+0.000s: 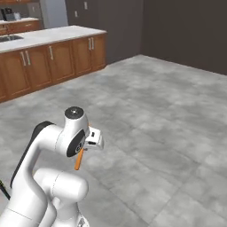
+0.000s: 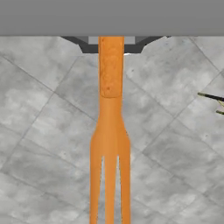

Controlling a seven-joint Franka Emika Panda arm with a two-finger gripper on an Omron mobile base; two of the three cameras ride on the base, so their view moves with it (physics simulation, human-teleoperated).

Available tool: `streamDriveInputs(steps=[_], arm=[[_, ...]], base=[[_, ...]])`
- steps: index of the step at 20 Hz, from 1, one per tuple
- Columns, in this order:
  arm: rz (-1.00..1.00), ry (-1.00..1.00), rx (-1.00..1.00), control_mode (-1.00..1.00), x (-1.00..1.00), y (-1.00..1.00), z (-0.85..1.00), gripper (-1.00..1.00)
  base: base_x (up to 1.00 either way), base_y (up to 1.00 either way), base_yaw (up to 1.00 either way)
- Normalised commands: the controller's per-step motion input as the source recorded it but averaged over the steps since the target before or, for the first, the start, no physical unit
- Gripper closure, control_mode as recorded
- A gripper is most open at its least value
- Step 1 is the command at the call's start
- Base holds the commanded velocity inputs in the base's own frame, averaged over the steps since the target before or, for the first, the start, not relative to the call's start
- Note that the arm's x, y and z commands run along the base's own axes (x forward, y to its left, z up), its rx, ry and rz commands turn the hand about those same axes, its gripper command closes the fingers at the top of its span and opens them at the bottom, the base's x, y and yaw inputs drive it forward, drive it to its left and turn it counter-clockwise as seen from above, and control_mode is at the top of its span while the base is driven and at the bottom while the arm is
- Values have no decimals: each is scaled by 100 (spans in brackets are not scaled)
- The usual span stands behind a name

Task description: Take the fork and place it on the left side of the plate. Then take the spoon and place it on the right side of the plate. Make sure they're directly next to the plate.

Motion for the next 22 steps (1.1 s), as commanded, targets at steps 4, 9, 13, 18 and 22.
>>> streamDriveInputs(steps=[4,9,13,18,22], arm=[[0,0,0,100,0,0,0,100],[0,0,0,100,0,0,0,100],[0,0,0,100,0,0,0,100],[0,0,0,100,0,0,0,100],[0,0,0,100,0,0,0,100]], base=[[100,0,53],[100,0,59],[100,-7,65],[100,-10,67],[100,-12,67]])
